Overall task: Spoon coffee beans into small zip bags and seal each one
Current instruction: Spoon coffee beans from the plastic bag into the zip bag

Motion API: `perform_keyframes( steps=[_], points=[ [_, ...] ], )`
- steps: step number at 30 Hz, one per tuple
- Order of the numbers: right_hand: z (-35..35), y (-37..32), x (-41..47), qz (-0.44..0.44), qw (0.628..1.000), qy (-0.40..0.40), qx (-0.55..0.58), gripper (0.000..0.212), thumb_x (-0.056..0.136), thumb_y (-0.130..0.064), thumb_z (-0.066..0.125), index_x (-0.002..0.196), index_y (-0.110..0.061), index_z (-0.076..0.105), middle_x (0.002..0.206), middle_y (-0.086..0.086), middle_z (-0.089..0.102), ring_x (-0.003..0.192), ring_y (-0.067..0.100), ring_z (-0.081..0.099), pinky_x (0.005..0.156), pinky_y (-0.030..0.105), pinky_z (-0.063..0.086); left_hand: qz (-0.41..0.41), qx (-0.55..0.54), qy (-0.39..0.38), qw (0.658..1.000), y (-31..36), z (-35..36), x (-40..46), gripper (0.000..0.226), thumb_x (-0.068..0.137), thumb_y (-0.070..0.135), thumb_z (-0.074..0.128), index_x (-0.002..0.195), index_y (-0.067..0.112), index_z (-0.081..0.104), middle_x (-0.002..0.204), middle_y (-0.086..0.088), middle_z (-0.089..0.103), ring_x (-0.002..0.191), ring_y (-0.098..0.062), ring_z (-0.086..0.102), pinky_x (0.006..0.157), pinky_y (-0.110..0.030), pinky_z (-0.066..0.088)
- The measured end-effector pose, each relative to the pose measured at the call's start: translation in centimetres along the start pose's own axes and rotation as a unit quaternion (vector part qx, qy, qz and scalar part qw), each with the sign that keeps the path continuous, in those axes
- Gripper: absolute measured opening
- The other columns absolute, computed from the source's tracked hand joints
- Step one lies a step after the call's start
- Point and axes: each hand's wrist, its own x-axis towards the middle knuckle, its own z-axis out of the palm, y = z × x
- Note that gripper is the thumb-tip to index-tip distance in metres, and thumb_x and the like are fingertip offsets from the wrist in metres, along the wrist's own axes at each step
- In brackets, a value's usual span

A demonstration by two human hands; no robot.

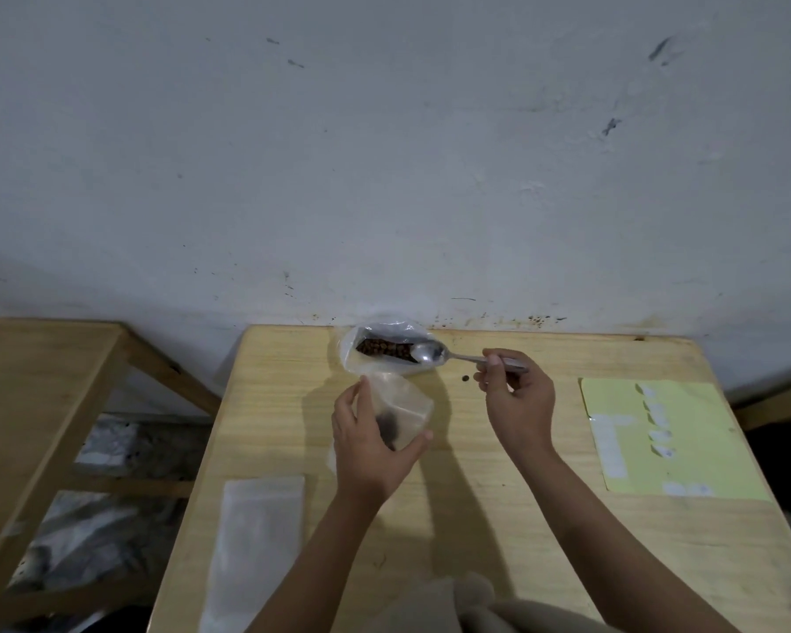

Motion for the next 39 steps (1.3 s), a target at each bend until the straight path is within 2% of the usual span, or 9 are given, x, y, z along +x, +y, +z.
perform_keyframes(
  steps=[4, 10, 15, 19, 26, 29, 32, 36, 39],
  points=[
    [2.0, 1.4, 0.7, 0.022, 0.998, -0.011, -0.05, 0.011, 0.092, -0.012, 0.056, 0.087, -0.015, 0.065, 0.072, -0.002, 0.066, 0.067, 0.008, 0.068, 0.065, 0.025, 0.05, 0.022, -0.059, 0.047, 0.997, 0.5, -0.9, -0.6, 0.112, 0.064, 0.065, 0.069, 0.15, 0.016, 0.018, 0.14, 0.006, 0.021, 0.131, -0.02, 0.033, 0.102, -0.034, 0.041],
    [3.5, 2.3, 0.9, -0.053, 0.991, -0.067, -0.107, 0.016, 0.09, -0.009, 0.058, 0.099, -0.01, 0.071, 0.087, 0.0, 0.068, 0.078, 0.007, 0.063, 0.063, 0.003, 0.043, 0.032, -0.084, 0.041, 0.995, 0.8, -1.5, -1.4, 0.106, 0.072, 0.065, 0.059, 0.149, 0.022, 0.0, 0.148, 0.003, 0.01, 0.138, -0.017, 0.021, 0.104, -0.025, 0.03],
    [4.0, 4.2, 1.6, -0.101, 0.959, -0.162, -0.211, 0.021, 0.088, -0.004, 0.06, 0.106, -0.007, 0.071, 0.096, 0.008, 0.07, 0.085, 0.019, 0.065, 0.075, 0.023, 0.05, 0.031, -0.092, 0.035, 0.995, 0.9, -1.7, -1.7, 0.107, 0.073, 0.063, 0.057, 0.149, 0.02, -0.004, 0.149, 0.004, 0.007, 0.14, -0.019, 0.016, 0.105, -0.026, 0.026],
    [4.0, 6.2, 2.5, -0.068, 0.925, -0.215, -0.308, 0.031, 0.091, -0.003, 0.054, 0.117, -0.013, 0.066, 0.104, 0.012, 0.068, 0.096, 0.024, 0.062, 0.075, 0.017, 0.038, 0.039, -0.093, 0.039, 0.994, 1.3, -1.8, -1.8, 0.102, 0.074, 0.063, 0.056, 0.146, 0.028, -0.007, 0.147, 0.008, 0.007, 0.139, -0.02, 0.017, 0.105, -0.027, 0.027],
    [3.0, 7.1, 3.1, -0.02, 0.897, -0.272, -0.348, 0.045, 0.087, -0.007, 0.058, 0.129, -0.023, 0.058, 0.108, 0.011, 0.056, 0.103, 0.026, 0.056, 0.079, 0.022, 0.038, 0.043, -0.077, 0.027, 0.996, 1.4, -1.7, -2.1, 0.106, 0.072, 0.065, 0.057, 0.148, 0.025, -0.006, 0.146, 0.01, 0.005, 0.137, -0.01, 0.011, 0.104, -0.023, 0.025],
    [1.8, 5.8, 1.9, -0.061, 0.92, -0.222, -0.316, 0.042, 0.084, -0.01, 0.065, 0.126, -0.014, 0.059, 0.114, 0.011, 0.056, 0.108, 0.025, 0.052, 0.087, 0.023, 0.039, 0.049, -0.068, 0.021, 0.996, 1.4, -1.6, -2.2, 0.106, 0.071, 0.067, 0.057, 0.146, 0.029, -0.007, 0.144, 0.015, 0.004, 0.134, -0.003, 0.008, 0.104, -0.024, 0.025],
    [0.3, 3.5, -0.9, -0.133, 0.954, -0.163, -0.212, 0.028, 0.083, -0.009, 0.068, 0.11, -0.016, 0.067, 0.103, 0.0, 0.065, 0.096, 0.012, 0.058, 0.083, 0.015, 0.041, 0.054, -0.067, 0.014, 0.996, 1.5, -1.3, -2.4, 0.107, 0.07, 0.068, 0.059, 0.144, 0.033, -0.008, 0.143, 0.014, 0.005, 0.137, -0.008, 0.008, 0.104, -0.021, 0.023],
    [-1.5, -0.1, -3.9, 0.061, 0.973, -0.222, 0.02, 0.01, 0.089, -0.008, 0.061, 0.092, -0.011, 0.07, 0.084, 0.002, 0.072, 0.074, 0.009, 0.068, 0.07, 0.021, 0.053, 0.003, -0.099, -0.015, 0.995, 2.3, -0.7, -2.2, 0.115, 0.064, 0.074, 0.061, 0.147, 0.032, -0.006, 0.14, 0.006, 0.009, 0.138, -0.014, 0.012, 0.102, -0.016, 0.022],
    [-2.2, -0.4, -4.6, 0.094, 0.969, -0.22, 0.069, 0.007, 0.086, -0.005, 0.064, 0.088, -0.003, 0.07, 0.078, 0.005, 0.071, 0.068, 0.01, 0.067, 0.067, 0.024, 0.054, -0.018, -0.124, -0.061, 0.99, 3.1, -0.5, -2.3, 0.112, 0.069, 0.064, 0.065, 0.149, 0.028, -0.004, 0.135, 0.001, 0.015, 0.131, -0.01, 0.016, 0.095, 0.0, 0.019]
  ],
)
